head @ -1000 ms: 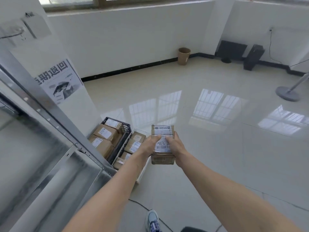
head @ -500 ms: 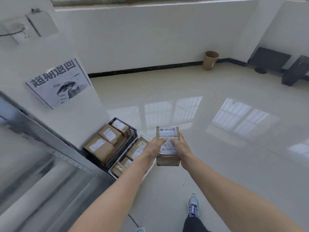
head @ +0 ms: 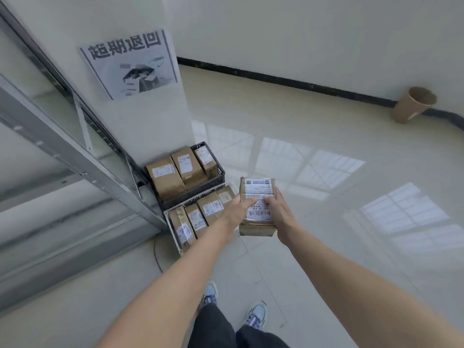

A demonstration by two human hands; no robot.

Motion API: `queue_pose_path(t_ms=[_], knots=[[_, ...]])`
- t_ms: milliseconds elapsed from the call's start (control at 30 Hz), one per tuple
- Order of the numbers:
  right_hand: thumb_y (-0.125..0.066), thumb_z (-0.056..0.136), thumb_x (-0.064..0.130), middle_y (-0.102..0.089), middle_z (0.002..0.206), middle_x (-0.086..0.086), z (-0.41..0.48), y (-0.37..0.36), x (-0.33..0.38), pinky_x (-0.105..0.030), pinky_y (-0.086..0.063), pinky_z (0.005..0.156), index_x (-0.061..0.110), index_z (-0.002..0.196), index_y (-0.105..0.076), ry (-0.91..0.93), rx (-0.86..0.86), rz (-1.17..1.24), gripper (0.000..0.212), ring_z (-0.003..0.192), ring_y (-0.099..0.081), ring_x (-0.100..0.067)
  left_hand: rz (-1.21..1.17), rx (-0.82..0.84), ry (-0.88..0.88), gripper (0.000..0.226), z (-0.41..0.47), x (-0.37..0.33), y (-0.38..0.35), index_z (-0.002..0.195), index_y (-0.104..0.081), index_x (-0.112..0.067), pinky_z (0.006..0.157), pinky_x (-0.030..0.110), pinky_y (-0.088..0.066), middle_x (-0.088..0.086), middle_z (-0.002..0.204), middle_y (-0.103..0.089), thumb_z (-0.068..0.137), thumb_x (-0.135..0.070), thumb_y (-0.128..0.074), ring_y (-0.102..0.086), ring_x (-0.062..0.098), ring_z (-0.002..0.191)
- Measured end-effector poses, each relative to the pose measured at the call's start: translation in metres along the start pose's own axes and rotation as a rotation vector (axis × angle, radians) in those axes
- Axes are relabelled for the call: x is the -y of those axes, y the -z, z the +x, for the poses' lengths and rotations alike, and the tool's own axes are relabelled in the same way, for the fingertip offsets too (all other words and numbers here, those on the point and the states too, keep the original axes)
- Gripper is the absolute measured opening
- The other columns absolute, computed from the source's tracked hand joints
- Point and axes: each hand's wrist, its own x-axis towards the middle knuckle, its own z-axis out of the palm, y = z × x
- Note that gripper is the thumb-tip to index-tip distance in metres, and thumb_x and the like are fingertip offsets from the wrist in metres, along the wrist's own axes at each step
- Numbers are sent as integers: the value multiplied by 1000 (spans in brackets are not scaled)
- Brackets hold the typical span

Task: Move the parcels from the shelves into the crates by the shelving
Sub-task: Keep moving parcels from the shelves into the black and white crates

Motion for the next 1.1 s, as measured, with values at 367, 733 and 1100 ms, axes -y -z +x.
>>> queue_pose_path(t_ms=[367, 733, 1100], knots=[[-40, 96, 13, -74, 111, 1, 128, -19, -15, -40, -57, 83, 38, 133, -54, -108, 89, -101, 47, 93, -71, -21, -191, -143, 78, 31, 103, 27, 30, 132, -58, -26, 73, 18, -47, -7, 117, -74, 101, -30, -59, -69, 3, 98], [-37, 96, 5, -74, 116, 7, 291, -41, -79, -43, -61, 82, 46, 140, -48, -197, 170, -201, 61, 100, -72, -22, -326, -252, 192, 49, 258, 103, 69, 142, -46, -25, 82, 31, -52, -2, 121, -73, 97, -34, -63, -70, 14, 107], [-37, 92, 2, -73, 117, 13, 456, -45, -209, -47, -57, 95, 49, 136, -50, -258, 301, -337, 65, 112, -68, -23, -445, -386, 300, 50, 417, 236, 79, 143, -38, -24, 80, 28, -51, -3, 122, -66, 100, -29, -62, -65, 12, 109]])
